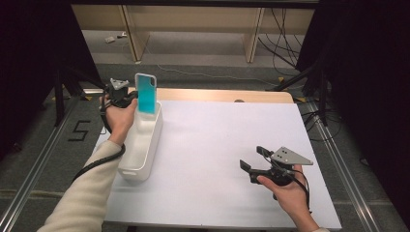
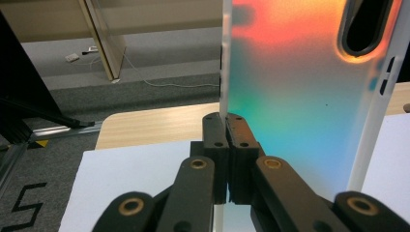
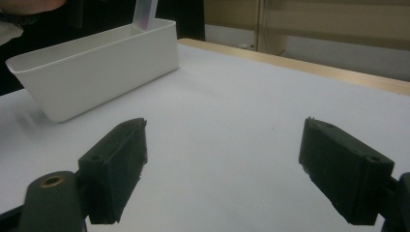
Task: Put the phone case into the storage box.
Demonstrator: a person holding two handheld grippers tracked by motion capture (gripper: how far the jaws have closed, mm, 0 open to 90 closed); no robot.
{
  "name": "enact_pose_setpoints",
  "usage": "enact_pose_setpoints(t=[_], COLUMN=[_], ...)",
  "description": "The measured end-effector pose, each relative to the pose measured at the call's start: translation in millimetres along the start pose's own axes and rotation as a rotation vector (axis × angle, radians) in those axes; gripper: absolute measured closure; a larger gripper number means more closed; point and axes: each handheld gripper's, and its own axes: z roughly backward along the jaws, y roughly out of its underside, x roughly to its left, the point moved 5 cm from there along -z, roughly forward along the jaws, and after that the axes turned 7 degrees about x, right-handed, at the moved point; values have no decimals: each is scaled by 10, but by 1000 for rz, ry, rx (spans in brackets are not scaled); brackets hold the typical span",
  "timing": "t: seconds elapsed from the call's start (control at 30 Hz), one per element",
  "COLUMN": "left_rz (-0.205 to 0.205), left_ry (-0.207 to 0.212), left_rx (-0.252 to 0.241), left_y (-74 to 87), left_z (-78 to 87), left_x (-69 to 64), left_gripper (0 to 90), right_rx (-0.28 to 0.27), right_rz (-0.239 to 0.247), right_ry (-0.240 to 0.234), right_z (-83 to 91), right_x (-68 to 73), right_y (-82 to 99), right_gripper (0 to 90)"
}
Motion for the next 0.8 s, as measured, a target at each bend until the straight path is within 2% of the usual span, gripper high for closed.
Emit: enact_pose_setpoints(t=[0.7,0.8], left_rz=[7,13], left_ry=[-12,-15], left_rx=[33,38], left_y=[29,36], left_z=[-108,-122], left_x=[23,22], left_gripper=[881,881], right_rx=[-11,-9], right_rz=[8,9], right_ry=[6,-10], right_z=[-13,-15], right_x=[-6,-1], right_y=[1,4], right_gripper=[183,183])
